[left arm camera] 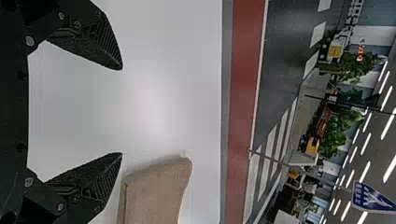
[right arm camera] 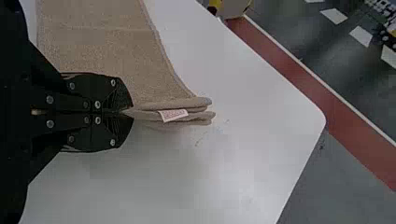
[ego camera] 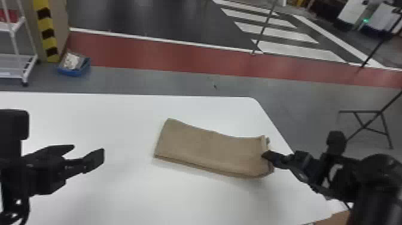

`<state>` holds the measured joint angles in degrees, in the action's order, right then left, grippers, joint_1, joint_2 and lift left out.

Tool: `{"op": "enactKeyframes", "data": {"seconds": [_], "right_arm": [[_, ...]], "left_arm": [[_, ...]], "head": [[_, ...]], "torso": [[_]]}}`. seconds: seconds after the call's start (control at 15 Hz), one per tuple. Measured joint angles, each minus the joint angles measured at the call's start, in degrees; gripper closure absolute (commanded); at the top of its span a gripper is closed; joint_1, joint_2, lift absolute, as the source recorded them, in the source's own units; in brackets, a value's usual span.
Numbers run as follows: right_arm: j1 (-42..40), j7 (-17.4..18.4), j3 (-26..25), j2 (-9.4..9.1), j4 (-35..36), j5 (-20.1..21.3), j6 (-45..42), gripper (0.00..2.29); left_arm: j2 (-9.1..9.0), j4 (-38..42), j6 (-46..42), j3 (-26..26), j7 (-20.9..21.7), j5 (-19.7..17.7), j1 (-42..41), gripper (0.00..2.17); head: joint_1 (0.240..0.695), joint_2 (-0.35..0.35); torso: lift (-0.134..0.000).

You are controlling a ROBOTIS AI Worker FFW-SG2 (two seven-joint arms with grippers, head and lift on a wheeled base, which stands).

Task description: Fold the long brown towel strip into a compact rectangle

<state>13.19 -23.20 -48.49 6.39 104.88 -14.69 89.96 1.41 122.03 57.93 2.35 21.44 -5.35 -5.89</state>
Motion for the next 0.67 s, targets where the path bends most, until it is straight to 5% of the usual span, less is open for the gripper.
{"op": "enactKeyframes", "data": {"seconds": [0.33, 0.53, 0.67], "right_arm": [[2.00, -1.54, -6.70, 0.11, 4.20, -11.65, 0.00, 1.45], [7.06, -2.14, -5.15, -3.68, 3.30, -12.59, 0.00, 1.45], [9.75, -2.04, -2.18, -5.87, 1.38, -10.96, 0.00, 1.45]], "left_arm": [[-0.17, 0.45, 0.56, 0.15, 0.00, 0.25, 0.02, 0.27], [-0.40, 0.93, 0.87, 0.51, 0.15, 0.62, -0.16, 0.27], [-0.30, 1.50, 1.06, 0.06, 0.18, 0.68, -0.79, 0.27]], "head": [[0.695, -0.350], [0.695, -0.347], [0.695, -0.285]], "torso": [[-0.124], [-0.124], [-0.124]]}}
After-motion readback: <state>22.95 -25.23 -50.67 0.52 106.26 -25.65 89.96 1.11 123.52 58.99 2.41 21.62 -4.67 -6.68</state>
